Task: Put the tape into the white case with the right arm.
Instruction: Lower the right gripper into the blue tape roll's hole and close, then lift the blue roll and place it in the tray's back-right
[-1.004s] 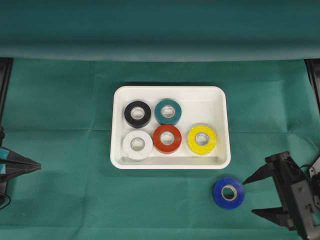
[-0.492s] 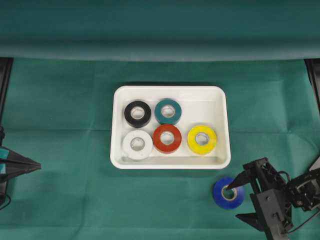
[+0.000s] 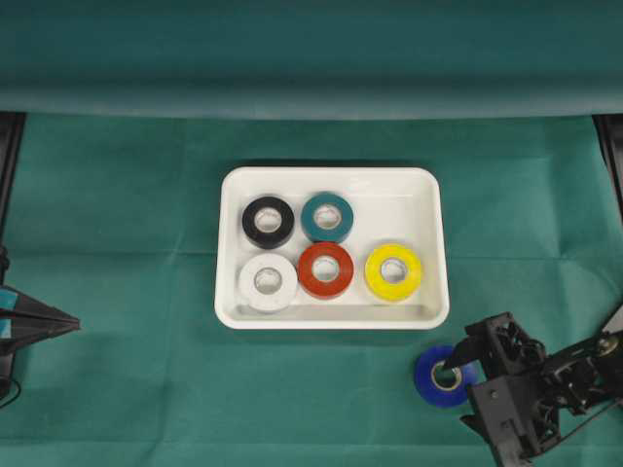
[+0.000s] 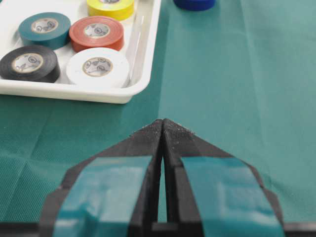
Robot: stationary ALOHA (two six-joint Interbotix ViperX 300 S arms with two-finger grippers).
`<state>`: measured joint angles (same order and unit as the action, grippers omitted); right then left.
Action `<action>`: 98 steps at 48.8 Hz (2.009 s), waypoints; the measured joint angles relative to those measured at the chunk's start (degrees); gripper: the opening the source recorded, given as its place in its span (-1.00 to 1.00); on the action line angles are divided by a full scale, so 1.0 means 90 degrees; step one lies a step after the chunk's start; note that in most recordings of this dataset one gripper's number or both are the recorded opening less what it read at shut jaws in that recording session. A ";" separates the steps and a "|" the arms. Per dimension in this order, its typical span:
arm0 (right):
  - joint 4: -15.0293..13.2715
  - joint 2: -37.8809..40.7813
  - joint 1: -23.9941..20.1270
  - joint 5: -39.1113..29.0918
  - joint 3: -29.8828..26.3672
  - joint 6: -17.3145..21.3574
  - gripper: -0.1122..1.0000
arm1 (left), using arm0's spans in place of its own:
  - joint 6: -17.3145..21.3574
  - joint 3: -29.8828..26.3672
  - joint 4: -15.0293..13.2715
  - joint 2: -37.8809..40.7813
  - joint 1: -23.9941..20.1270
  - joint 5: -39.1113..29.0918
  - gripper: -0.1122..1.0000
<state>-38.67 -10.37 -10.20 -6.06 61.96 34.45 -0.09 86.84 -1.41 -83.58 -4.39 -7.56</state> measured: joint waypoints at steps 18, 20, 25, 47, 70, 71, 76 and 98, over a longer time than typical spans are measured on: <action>0.0000 0.0225 0.0000 0.0000 -0.0166 0.0010 0.34 | 0.0000 0.0000 0.0000 0.0000 0.0000 0.0000 -0.80; 0.0010 0.0225 0.0000 0.0000 -0.0166 0.0010 0.26 | 0.0000 0.0000 0.0000 0.0000 0.0000 0.0000 -0.80; 0.0000 0.0225 0.0000 -0.0010 -0.0195 0.0010 -0.26 | 0.0000 -0.0010 0.0000 0.0000 0.0000 -0.0010 -0.80; 0.0000 0.0225 -0.0010 -0.0303 -0.0313 0.0010 -0.77 | 0.0000 0.0000 0.0000 0.0000 0.0000 -0.0010 -0.80; 0.0078 0.0107 -0.0146 -0.0684 -0.0664 0.0010 -0.77 | 0.0000 -0.0010 -0.0010 0.0000 0.0000 0.0000 -0.80; 0.0078 0.0078 -0.0166 -0.0752 -0.0693 0.0010 -0.77 | 0.0000 0.0000 0.0000 0.0000 0.0000 0.0000 -0.80; 0.0078 -0.0059 -0.0264 -0.1211 -0.0908 0.0010 -0.77 | 0.0000 -0.0010 0.0000 0.0000 0.0000 0.0000 -0.80; 0.0098 -0.0137 -0.0459 -0.1953 -0.1387 -0.0029 -0.77 | 0.0000 -0.0010 0.0000 0.0000 0.0000 0.0000 -0.80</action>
<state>-37.79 -11.60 -14.33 -23.64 49.48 34.19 -0.09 86.75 -1.41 -83.58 -4.39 -7.56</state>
